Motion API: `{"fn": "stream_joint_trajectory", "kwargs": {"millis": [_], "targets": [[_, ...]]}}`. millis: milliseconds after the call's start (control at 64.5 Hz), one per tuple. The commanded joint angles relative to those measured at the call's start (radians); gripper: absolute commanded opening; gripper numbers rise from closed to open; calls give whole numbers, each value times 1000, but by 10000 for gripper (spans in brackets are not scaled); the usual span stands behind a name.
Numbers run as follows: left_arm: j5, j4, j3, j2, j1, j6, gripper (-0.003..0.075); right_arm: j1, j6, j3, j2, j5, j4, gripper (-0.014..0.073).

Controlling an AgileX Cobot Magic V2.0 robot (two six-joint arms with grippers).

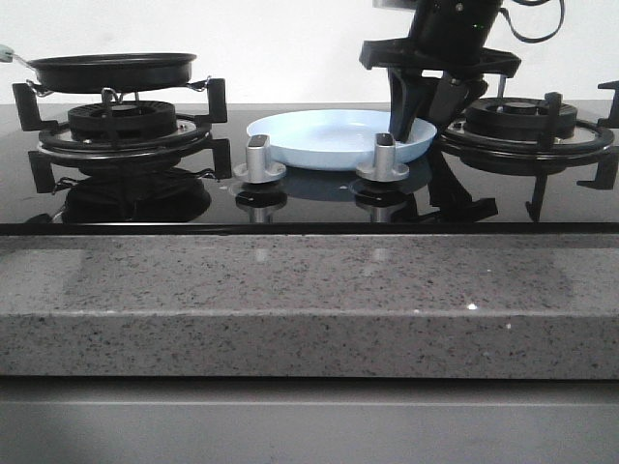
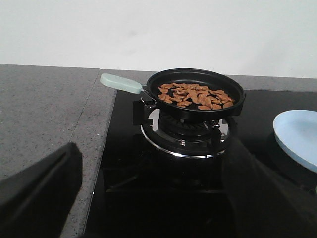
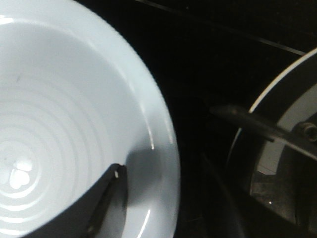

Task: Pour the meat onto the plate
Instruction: 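Lower the right gripper to the light blue plate rim and grasp it, then lift the plate with the right gripper and carry it toward the pan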

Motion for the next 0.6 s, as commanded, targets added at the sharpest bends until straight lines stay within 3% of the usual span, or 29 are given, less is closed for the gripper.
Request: {"fn": "stream_joint_trajectory", "kwargs": {"millis": [0,388,589], "targets": [[-83,-9,-37,7,-7,-10,562,4,-14,-33,-61,-17,1,309],[-83,-9,-37,7,-7,-10,562,4,-14,-37,-27,43,1,-76],[-83,-9,-37,7,-7,-10,562,4,-14,-150,-27,123,1,-71]]}}
